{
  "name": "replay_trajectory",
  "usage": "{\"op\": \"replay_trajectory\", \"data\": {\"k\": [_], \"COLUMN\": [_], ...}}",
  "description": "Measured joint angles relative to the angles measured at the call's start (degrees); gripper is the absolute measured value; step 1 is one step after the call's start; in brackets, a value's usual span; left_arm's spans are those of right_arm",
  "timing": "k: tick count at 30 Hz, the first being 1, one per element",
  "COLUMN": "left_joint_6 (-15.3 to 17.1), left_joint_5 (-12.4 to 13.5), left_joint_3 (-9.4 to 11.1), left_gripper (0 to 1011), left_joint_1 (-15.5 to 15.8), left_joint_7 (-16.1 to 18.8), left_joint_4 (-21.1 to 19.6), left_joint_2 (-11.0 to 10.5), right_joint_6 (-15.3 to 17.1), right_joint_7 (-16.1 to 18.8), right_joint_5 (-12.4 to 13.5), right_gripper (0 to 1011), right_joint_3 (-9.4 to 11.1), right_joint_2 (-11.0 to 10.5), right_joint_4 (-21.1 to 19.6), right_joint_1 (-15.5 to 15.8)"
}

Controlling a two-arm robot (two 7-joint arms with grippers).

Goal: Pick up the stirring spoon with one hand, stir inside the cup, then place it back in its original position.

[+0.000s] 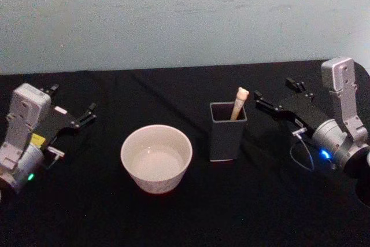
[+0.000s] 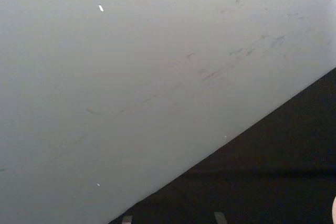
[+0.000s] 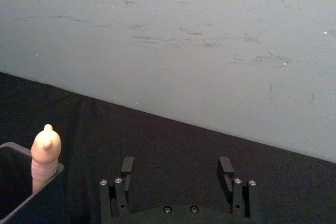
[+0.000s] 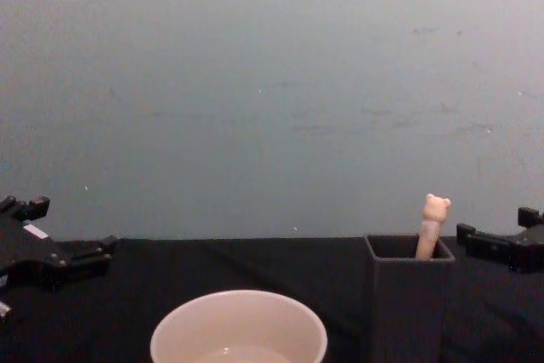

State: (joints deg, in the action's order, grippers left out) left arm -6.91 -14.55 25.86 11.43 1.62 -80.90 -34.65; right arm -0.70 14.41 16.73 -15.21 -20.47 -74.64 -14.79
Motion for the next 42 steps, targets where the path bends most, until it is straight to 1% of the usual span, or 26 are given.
{"op": "replay_trajectory", "data": {"k": [42], "left_joint_6": [0.00], "left_joint_5": [0.00], "left_joint_3": [0.00], "left_gripper": [1001], "left_joint_1": [0.00], "left_joint_7": [0.00], "left_joint_4": [0.00], "left_joint_2": [0.00], "right_joint_6": [-0.25], "right_joint_7": [-0.03], "right_joint_5": [0.32], "right_gripper": [1002], "right_joint_3": [0.07], "right_joint_2": [-0.14], "right_joint_4": [-0.33], "right_joint_1": [0.07]}}
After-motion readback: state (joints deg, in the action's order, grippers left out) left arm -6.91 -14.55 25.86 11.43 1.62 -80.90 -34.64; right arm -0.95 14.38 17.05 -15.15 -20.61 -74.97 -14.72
